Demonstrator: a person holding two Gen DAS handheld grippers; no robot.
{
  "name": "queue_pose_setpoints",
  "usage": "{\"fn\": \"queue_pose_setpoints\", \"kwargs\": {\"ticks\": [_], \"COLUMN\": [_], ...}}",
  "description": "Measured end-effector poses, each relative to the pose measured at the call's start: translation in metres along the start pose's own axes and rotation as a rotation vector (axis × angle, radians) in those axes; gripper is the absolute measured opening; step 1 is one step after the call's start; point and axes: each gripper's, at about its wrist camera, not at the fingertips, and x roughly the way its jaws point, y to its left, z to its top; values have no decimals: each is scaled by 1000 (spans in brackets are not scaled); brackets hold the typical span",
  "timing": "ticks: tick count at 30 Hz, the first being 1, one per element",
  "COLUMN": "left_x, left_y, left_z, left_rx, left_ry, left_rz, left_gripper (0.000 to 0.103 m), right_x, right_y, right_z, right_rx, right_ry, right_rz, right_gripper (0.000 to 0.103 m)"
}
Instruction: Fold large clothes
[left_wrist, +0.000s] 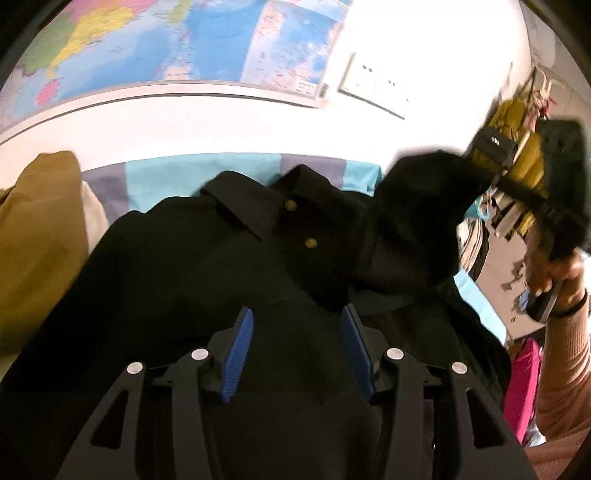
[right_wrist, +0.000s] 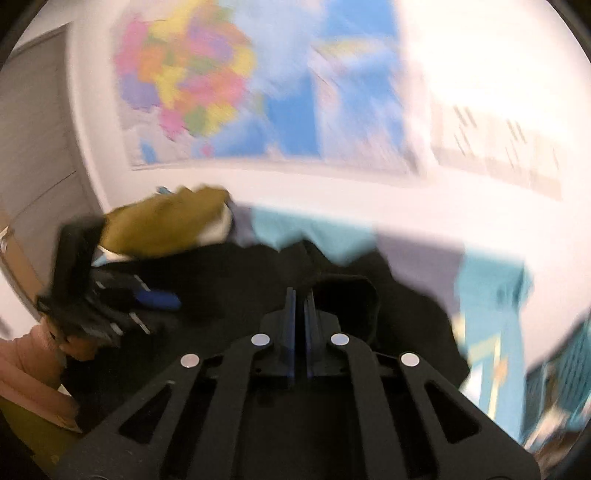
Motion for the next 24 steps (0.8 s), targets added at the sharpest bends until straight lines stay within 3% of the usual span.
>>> {"fn": "queue_pose_setpoints", "kwargs": {"ticks": [2,5,7,11,16,18,20,24], "left_x": [-4,-10,-13,-18,-21,-20,-13,18], "left_y": [4,11,16,31,29,21,11,11], "left_z": [1,-3,-6,-11,-4,3,16,50], "left_rx": [-6,-19,-28,-40,36,101,173,265], "left_ry": [-16,-27,-24,-32,-60,-77,-83,-61], "left_rz": [2,4,16,73,142,172,227,301], "left_gripper": [48,53,54,58,59,73,78,78], "right_x": [12,48,64,65,37,25,17,5], "right_y": [18,39,48,34,-28,-67,-100,-139], "right_z": [19,36,39,34,-19,-56,-93,-158], "right_rx": [-80,-123,-129,-32,138,249,367,539], "right_ry": [9,60,79,50,81,119,164,225], "right_rz": [-3,59,63,83,-34,-113,-191,-200], "right_gripper": [4,10,41,48,58,62,67,68]}}
